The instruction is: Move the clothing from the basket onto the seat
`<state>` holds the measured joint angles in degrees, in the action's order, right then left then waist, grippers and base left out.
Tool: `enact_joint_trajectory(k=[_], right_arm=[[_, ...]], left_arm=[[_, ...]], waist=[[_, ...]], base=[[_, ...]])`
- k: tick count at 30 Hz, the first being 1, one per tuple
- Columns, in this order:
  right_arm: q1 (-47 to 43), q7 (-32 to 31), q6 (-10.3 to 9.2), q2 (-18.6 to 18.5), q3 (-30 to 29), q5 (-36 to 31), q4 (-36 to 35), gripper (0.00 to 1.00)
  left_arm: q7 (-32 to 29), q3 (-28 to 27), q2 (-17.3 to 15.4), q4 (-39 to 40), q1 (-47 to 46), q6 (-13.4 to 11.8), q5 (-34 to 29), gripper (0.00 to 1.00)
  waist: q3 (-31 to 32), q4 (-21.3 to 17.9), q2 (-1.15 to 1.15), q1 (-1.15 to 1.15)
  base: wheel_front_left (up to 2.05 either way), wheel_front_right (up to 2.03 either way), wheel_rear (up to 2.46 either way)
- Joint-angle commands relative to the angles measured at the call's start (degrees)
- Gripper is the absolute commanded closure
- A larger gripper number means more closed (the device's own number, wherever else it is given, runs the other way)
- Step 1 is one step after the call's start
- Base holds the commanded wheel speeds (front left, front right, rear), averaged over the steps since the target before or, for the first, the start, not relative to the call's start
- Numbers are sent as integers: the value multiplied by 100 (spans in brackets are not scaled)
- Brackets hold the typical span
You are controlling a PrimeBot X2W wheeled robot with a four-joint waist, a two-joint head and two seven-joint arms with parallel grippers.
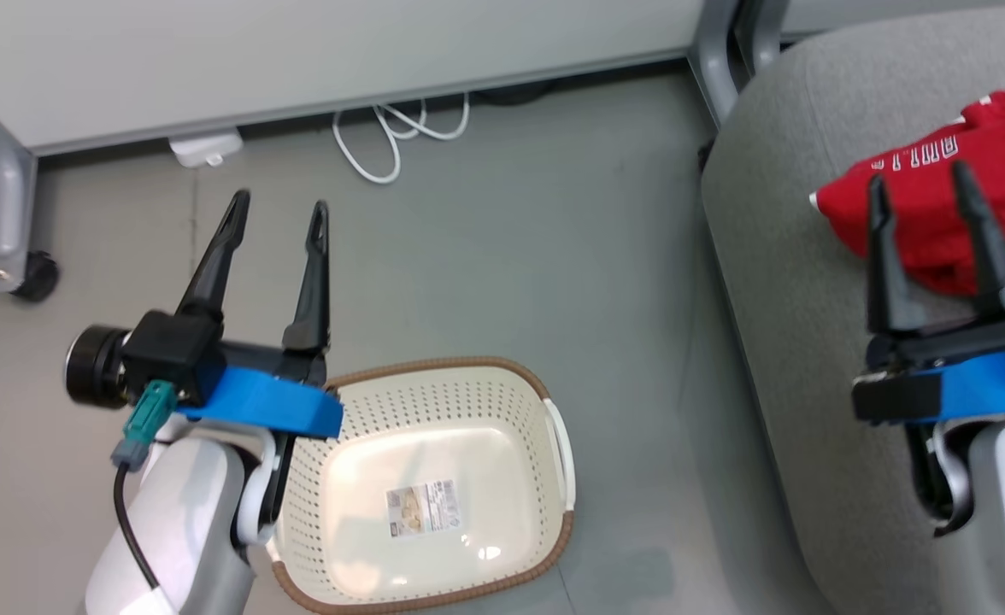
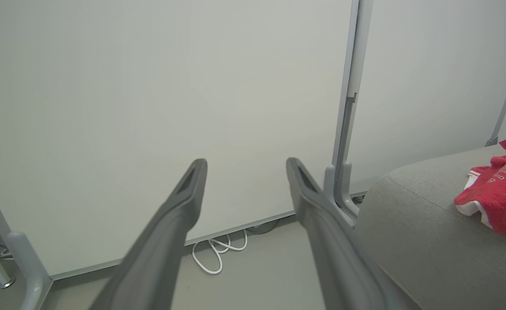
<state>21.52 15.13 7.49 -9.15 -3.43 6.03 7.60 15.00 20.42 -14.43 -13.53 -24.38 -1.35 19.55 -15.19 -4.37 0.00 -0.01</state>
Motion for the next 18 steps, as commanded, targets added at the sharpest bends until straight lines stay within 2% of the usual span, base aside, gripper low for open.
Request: enact_joint_trajectory(k=[1,10,18], right_arm=[[-130,2,1,11,49,-25,27,0],[-625,2,1,209,413,-15,278,0],[-1109,2,1,340,499,90,357,0]], left_arm=[[25,-92,32,-20,106,21,-54,0],[26,-954,432,-15,924,214,-466,0],[26,-1549,757,-1,1511,431,-778,0]], waist=[[193,154,0,1],[750,310,0,1],[1057,405,0,1]], base=[[0,0,0],[0,0,0],[0,0,0]])
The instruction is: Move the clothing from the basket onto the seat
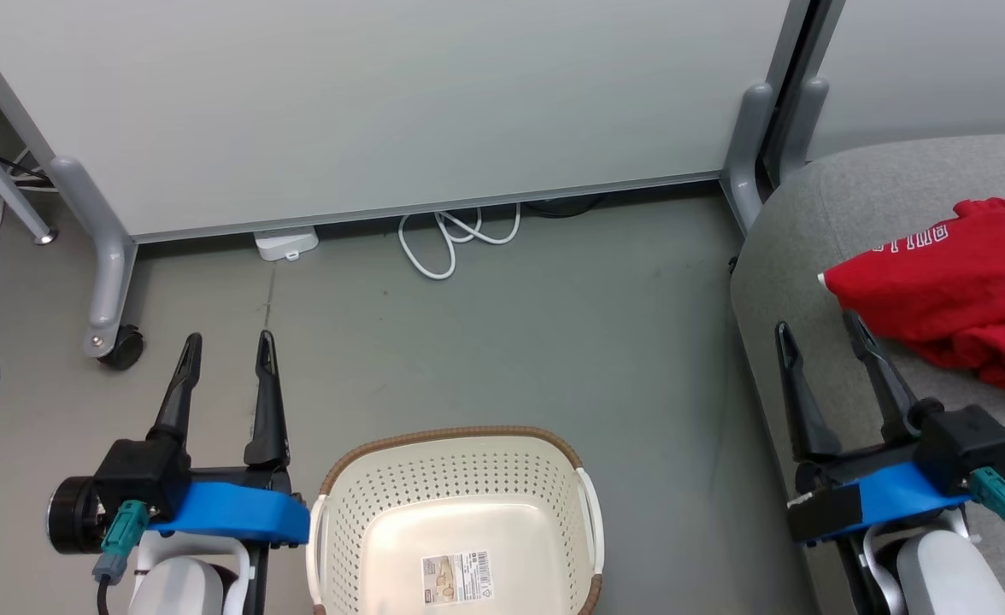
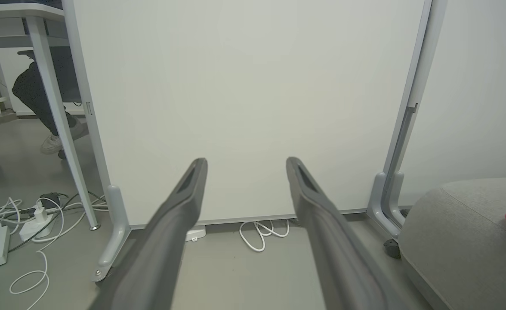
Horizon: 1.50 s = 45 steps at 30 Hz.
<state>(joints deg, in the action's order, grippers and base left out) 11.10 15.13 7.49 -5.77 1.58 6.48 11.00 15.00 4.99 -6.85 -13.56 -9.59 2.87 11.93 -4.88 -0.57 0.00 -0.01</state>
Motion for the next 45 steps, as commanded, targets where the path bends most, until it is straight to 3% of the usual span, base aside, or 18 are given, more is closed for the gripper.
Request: enact_joint_trajectory(k=[1,16,30,31,36,45], right_arm=[[-126,2,1,20,-7,62,19,0],[-748,2,1,168,-39,139,240,0],[-783,2,1,259,5,163,307,0],[-696,0,0,240,4,166,309,100],[-746,-30,0,244,-6,263,512,100],[-695,-305,0,250,-118,1291,494,100]], left_arm=[[26,-69,41,11,77,31,-45,0],[26,-504,337,-150,512,310,-337,0],[26,-659,393,-212,558,375,-456,0],[0,-632,389,-222,566,366,-431,100],[-73,-650,409,-446,684,367,-343,100],[-360,-742,406,-429,600,379,690,100]], waist=[[48,44,0,1],[357,292,0,1],[381,318,0,1],[381,318,0,1],[382,316,0,2],[391,298,0,2]], base=[[0,0,0],[0,0,0],[0,0,0],[0,0,0],[0,0,0],[0,0,0]])
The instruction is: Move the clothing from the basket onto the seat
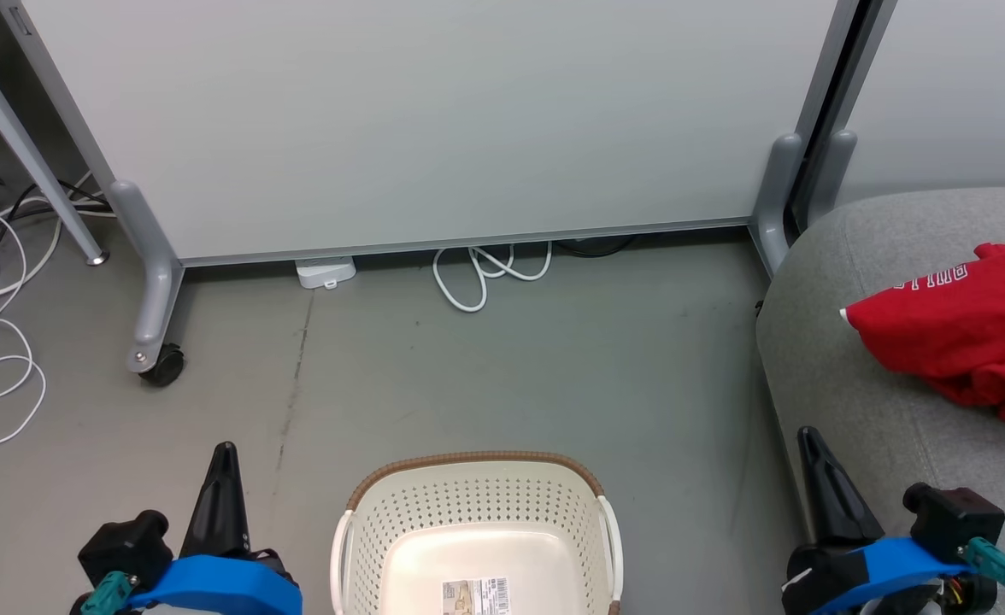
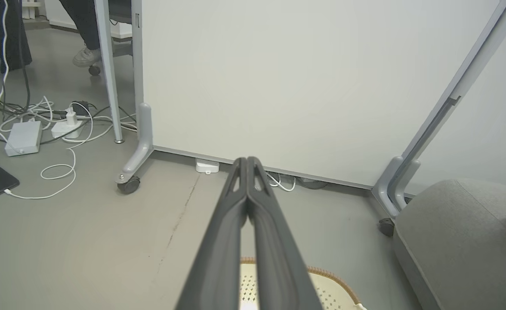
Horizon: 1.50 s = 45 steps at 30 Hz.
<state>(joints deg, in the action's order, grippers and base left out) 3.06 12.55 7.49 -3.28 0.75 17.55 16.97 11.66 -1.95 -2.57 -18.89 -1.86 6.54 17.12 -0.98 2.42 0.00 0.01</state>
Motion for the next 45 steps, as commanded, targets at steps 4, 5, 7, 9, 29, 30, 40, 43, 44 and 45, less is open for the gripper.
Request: enact_joint_trajectory(k=[4,5,7,9,29,30,40,43,44,45], right_arm=[[128,-152,0,3,-75,607,-116,100],[132,-178,0,3,-84,710,-120,100],[141,-230,0,5,-103,912,-126,100],[150,-279,0,6,-121,1109,-131,100],[233,-703,0,15,-281,2775,-170,100],[236,-725,0,16,-289,2852,-171,100],[268,-915,0,20,-364,3594,-187,100],[278,-971,0,21,-384,3806,-190,100],[282,-992,0,22,-391,3871,-192,100],[286,-1010,0,22,-398,3938,-193,100]], left_arm=[[-116,-57,-24,146,-183,16,601,100],[-139,-61,-24,157,-185,15,705,100],[-184,-68,-25,179,-191,11,909,100],[-230,-77,-25,200,-197,6,1108,100],[-639,-177,-31,353,-271,-34,2786,100],[-658,-182,-31,359,-275,-34,2865,100],[-848,-229,-34,413,-307,-45,3613,100],[-901,-241,-34,428,-319,-41,3823,100],[-915,-244,-34,432,-321,-42,3891,100],[-933,-248,-35,436,-324,-43,3960,100]], waist=[[4,-10,0,0],[5,-12,0,0],[7,-16,0,0],[8,-20,0,0],[25,-60,0,0],[26,-62,0,0],[35,-83,0,0],[37,-90,0,0],[38,-92,0,0],[39,-94,0,0]], base=[[0,0,0],[0,0,0],[0,0,0],[0,0,0],[0,0,0],[0,0,0],[0,0,0],[0,0,0],[0,0,0],[0,0,0]])
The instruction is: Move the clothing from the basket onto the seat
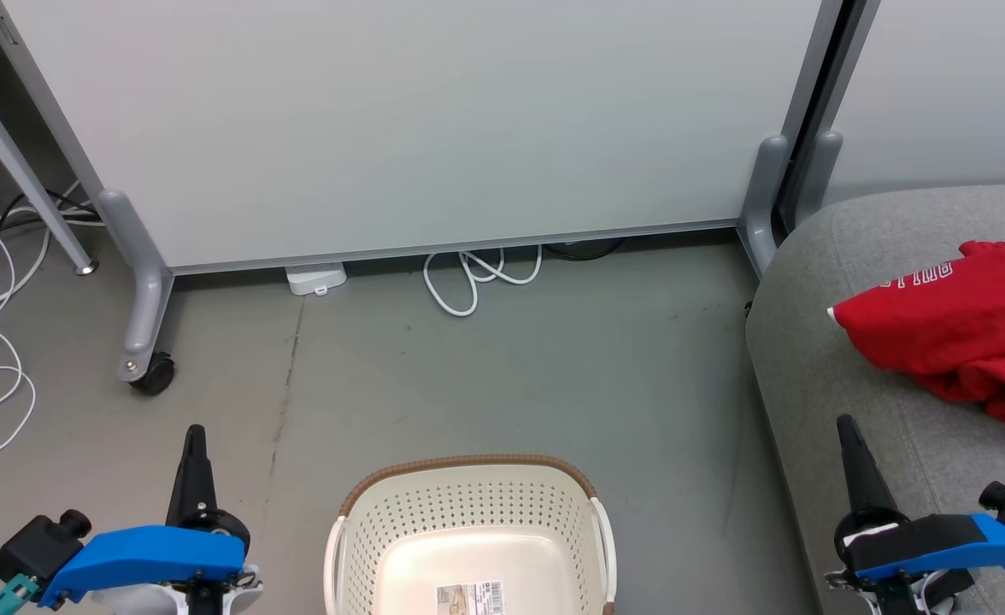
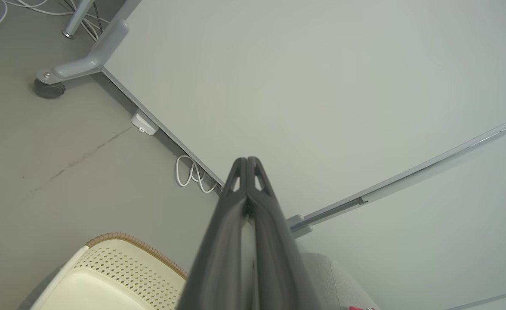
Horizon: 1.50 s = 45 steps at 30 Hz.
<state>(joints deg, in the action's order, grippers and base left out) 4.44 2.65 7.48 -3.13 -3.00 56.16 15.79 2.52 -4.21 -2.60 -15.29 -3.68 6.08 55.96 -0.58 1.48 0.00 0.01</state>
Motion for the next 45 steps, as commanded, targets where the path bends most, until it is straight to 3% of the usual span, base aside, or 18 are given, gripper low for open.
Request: enact_joint_trajectory(k=[1,45], right_arm=[[152,-33,2,8,-28,144,-77,100],[258,-663,2,23,-269,2562,-117,100]], left_arm=[[-37,-26,-32,80,-145,2,144,100],[-656,-188,-36,235,-266,-23,2580,100]], waist=[[1,-2,0,0],[40,-94,0,-1]], base=[[0,0,0],[0,0,0]])
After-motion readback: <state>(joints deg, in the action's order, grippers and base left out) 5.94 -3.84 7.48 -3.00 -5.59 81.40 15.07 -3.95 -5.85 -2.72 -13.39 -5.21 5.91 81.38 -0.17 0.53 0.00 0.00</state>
